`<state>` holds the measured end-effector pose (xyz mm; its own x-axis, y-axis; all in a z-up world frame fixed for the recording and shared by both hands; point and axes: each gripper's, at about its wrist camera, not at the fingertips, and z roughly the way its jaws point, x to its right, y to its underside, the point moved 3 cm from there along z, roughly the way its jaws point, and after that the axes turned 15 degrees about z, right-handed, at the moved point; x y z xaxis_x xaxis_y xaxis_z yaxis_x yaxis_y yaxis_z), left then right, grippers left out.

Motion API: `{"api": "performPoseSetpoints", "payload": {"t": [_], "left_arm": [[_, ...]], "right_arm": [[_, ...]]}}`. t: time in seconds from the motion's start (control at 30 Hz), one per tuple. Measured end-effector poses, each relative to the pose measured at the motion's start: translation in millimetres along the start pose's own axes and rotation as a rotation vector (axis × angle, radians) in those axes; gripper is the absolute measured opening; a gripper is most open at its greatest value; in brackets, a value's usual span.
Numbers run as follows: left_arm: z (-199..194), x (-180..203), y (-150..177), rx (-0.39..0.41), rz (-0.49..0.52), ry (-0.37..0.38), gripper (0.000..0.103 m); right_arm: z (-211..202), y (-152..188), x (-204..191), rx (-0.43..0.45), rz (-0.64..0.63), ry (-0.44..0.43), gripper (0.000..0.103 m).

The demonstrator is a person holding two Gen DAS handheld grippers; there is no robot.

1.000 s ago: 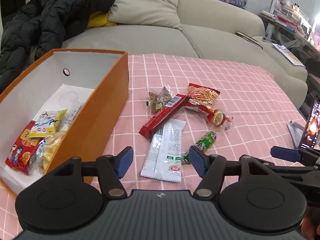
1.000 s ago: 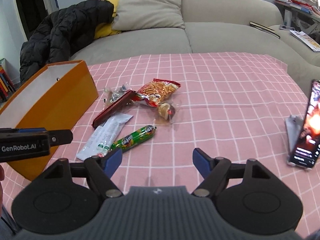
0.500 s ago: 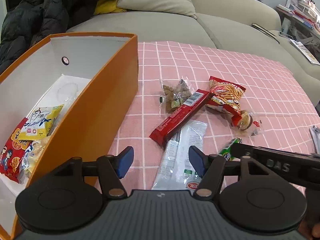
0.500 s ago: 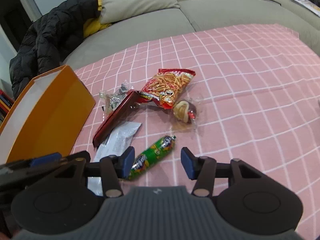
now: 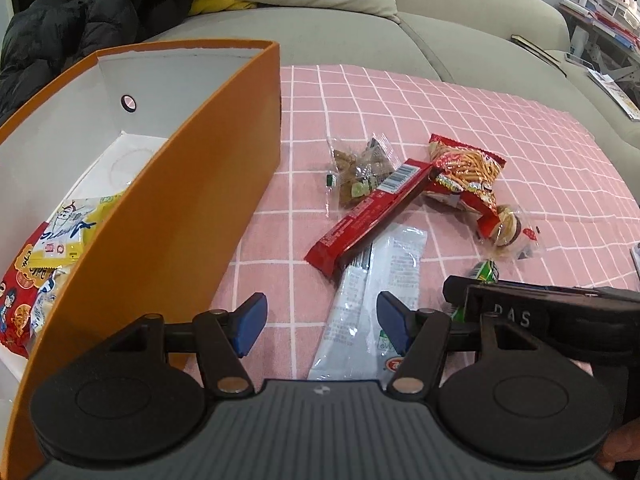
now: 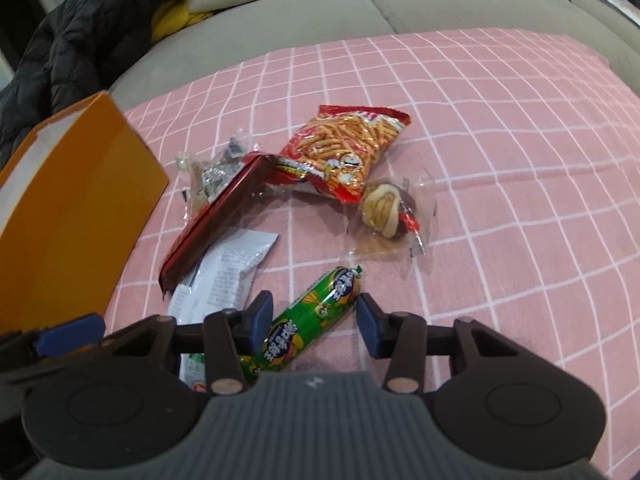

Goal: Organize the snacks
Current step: 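Grasp the white wafer packet with the left tool while the right tool grasps the green sausage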

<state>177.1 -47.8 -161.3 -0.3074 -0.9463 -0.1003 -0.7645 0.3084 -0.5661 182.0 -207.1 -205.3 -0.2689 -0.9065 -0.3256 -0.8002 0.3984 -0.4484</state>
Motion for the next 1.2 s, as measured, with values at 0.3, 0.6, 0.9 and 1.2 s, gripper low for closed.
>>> {"api": "performPoseSetpoints", "payload": {"t": [0.3, 0.6, 0.9, 1.2], "left_arm": [[10.1, 16.7, 0.9, -0.038, 0.047, 0.039, 0.081], [28.9, 32.6, -1.2, -0.018, 0.111, 0.02, 0.09], [40.5, 39.7, -15.7, 0.0, 0.161, 0.022, 0.074], [31.6, 55.1, -8.3, 0.002, 0.189, 0.048, 0.059]], "right_arm": [[-24.3, 13.0, 27.2, -0.016, -0.126, 0.028, 0.028], [-39.4, 21.8, 47.0, 0.0, -0.204, 0.054, 0.028], [-35.3, 23.0, 47.9, -0.013, -0.169, 0.034, 0.033], [-38.1, 18.1, 52.3, -0.017, -0.095, 0.003, 0.03]]}}
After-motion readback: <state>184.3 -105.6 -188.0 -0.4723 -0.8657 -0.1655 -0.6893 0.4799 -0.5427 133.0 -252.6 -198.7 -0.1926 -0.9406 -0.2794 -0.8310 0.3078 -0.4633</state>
